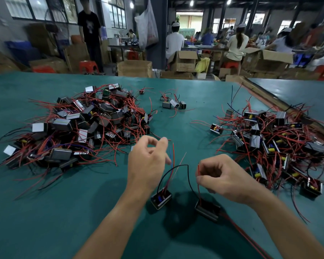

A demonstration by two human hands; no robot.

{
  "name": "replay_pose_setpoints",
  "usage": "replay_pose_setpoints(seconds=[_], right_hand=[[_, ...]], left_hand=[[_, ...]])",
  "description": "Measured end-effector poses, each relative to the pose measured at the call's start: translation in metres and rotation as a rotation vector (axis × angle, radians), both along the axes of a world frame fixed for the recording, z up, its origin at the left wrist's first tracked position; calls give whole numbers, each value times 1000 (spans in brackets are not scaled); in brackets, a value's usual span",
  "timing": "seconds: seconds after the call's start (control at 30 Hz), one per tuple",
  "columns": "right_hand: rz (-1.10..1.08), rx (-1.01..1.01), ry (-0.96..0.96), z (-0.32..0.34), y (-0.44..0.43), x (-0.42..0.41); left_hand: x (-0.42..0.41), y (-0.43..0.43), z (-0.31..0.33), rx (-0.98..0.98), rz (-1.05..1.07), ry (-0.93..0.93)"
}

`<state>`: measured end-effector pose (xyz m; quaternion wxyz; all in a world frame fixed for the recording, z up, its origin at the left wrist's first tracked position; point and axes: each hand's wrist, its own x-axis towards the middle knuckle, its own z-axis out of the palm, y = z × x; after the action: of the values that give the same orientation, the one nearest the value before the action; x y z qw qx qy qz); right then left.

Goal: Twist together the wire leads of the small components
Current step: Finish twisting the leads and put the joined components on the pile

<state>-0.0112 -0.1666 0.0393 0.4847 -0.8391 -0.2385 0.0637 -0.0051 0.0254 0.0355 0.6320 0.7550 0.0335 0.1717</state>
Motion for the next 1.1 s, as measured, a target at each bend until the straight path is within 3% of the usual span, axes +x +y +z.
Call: replay_pose_setpoints(seconds=[0.3, 0.5, 0.63, 0.87, 1.1], right_hand=[[30, -9, 1, 2, 0, -1], [-15, 10, 28, 0, 0, 0], [-111, 65, 38, -3, -2, 4], [-289, 102, -142, -8, -5, 13], [-372, 157, -194, -5, -7, 13]], left_hand=[[-3, 0, 4, 75, 44, -20], [0, -3, -2, 27, -150, 127], [1, -3, -4, 8, -128, 74], [1, 2, -1, 22, 43, -110], [-1, 4, 2, 10, 70, -128]])
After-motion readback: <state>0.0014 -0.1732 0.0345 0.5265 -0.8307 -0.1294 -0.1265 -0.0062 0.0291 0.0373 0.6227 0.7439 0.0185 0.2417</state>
